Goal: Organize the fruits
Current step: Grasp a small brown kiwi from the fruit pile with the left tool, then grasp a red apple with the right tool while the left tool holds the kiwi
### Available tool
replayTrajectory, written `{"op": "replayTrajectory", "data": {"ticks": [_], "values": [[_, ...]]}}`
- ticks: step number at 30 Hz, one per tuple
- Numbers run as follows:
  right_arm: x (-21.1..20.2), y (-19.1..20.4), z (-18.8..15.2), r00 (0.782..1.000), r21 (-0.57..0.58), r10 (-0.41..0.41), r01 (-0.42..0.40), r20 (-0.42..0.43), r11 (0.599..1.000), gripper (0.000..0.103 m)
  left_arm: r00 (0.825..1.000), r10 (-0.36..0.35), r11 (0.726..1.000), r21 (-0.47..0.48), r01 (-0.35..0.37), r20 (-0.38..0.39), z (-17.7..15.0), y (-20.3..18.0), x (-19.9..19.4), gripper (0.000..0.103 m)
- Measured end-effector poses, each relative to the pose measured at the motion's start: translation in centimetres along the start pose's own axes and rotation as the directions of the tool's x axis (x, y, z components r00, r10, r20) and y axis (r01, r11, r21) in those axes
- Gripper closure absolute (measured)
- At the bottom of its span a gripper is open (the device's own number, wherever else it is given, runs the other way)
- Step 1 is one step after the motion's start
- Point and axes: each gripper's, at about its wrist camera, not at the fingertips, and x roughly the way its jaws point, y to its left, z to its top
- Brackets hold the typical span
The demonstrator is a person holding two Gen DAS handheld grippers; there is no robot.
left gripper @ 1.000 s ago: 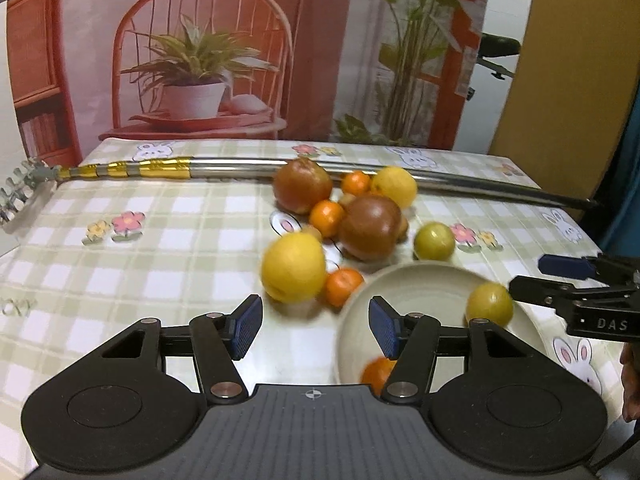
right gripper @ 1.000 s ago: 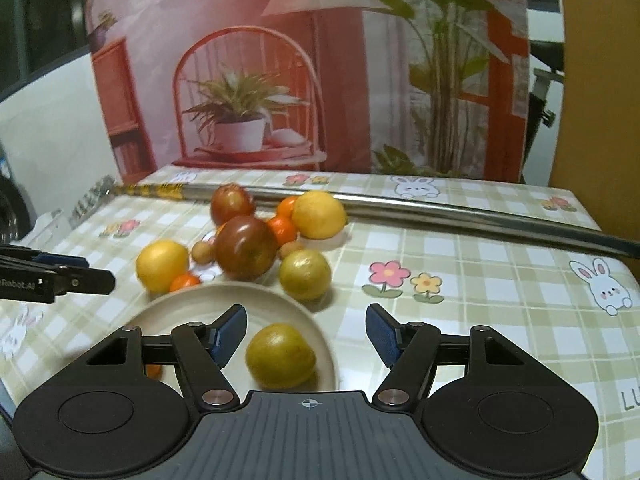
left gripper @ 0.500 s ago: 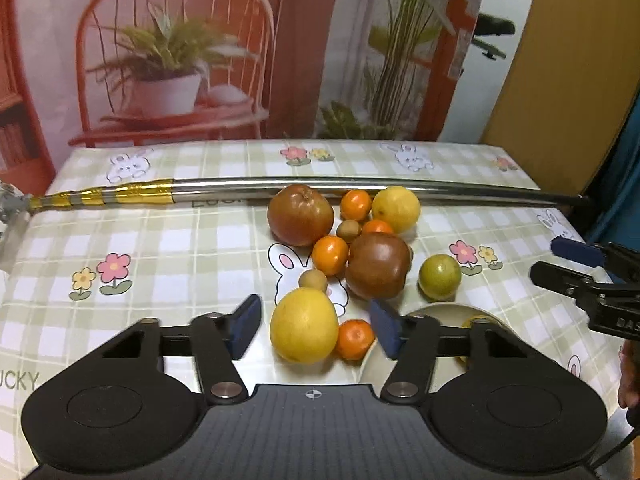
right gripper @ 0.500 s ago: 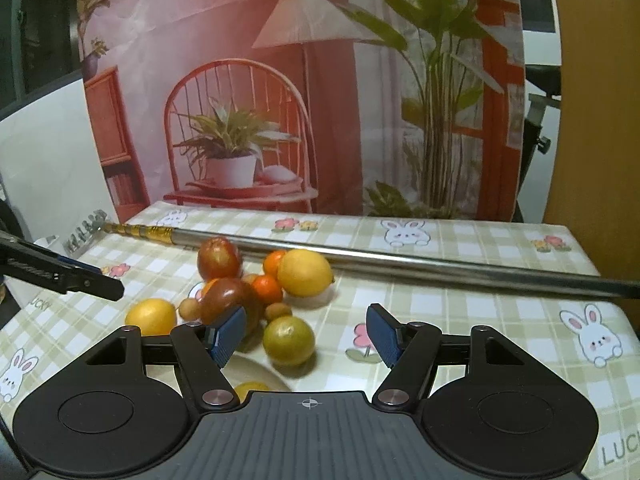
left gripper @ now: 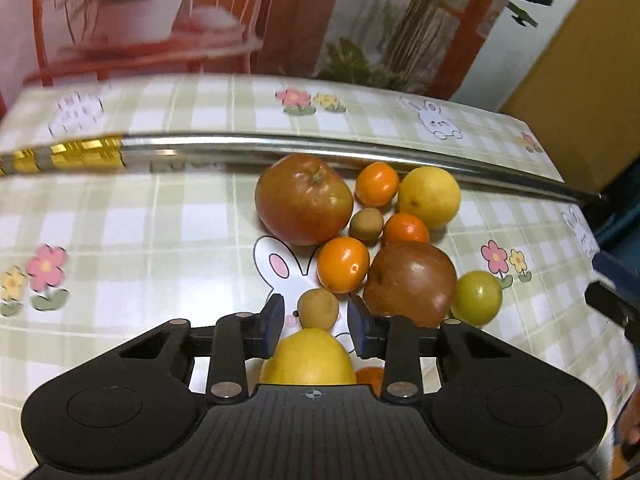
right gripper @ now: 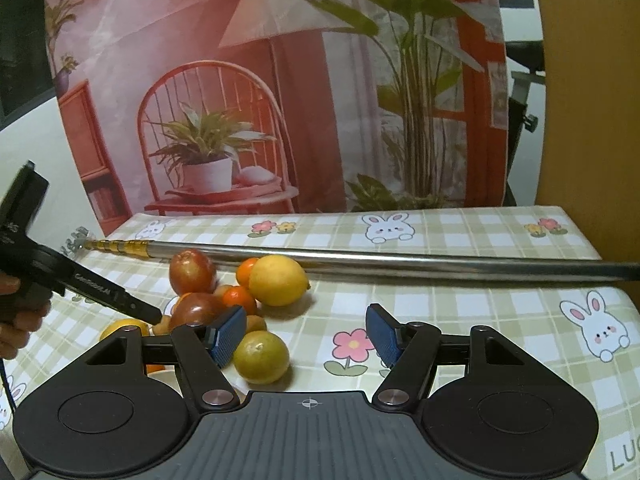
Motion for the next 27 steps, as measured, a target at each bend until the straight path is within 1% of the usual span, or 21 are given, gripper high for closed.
{"op": "replayTrajectory", "data": {"ticks": [4,7,9,10,14,18,20,23,27], "values": [[0.4,-0.4,-0.2,1.0,0.011,-0.006,0.006,-0.009,1.0,0.04,1.0,-0.003,1.0,-0.027,0.002,-0.03,0.4,0.6,1.4,0.066],[0.6,-0.7,-0.3,1.0,0.019,-0.008,0.008,-0.017,1.0,0.04,0.999,-0.025,0.999,-0.039,0.023,-0.038,0.5,0.8,2.0,0.066],[0.8,-0.8,-0.4,1.0,0.024,-0.008,0.008,-0.021,1.0,0.04,0.999,-0.032,0.999,-0.037,0.03,-0.034,0.3,0.6,2.0,0.07],[0.8,-0.9,-0.4,1.0,0.026,-0.007,0.007,-0.024,1.0,0.04,0.999,-0.039,0.999,-0.034,0.038,-0.029,0.3,0.5,2.0,0.077],[1.0,-0.8,-0.4,1.0,0.026,0.0,0.001,-0.027,1.0,0.04,0.999,-0.032,0.999,-0.02,0.032,-0.024,0.2,0.1,1.8,0.077],[1.0,-0.7,-0.4,1.0,0.028,0.004,-0.003,-0.03,1.0,0.04,0.997,-0.06,0.997,-0.059,0.058,-0.039,0.2,0.8,2.2,0.074],[0.9,-0.6,-0.4,0.999,0.026,0.004,-0.003,-0.033,1.0,0.04,0.997,-0.046,0.997,-0.057,0.043,-0.054,0.2,0.9,2.6,0.076],[0.9,-0.5,-0.3,0.999,0.017,0.006,-0.005,-0.042,1.0,0.04,0.999,-0.026,0.998,-0.056,0.024,-0.035,0.1,0.8,2.3,0.077],[1.1,0.3,-0.1,0.998,-0.018,0.024,-0.026,-0.064,1.0,0.04,0.999,-0.034,0.999,-0.04,0.036,0.038,0.0,0.8,0.5,0.077]]}}
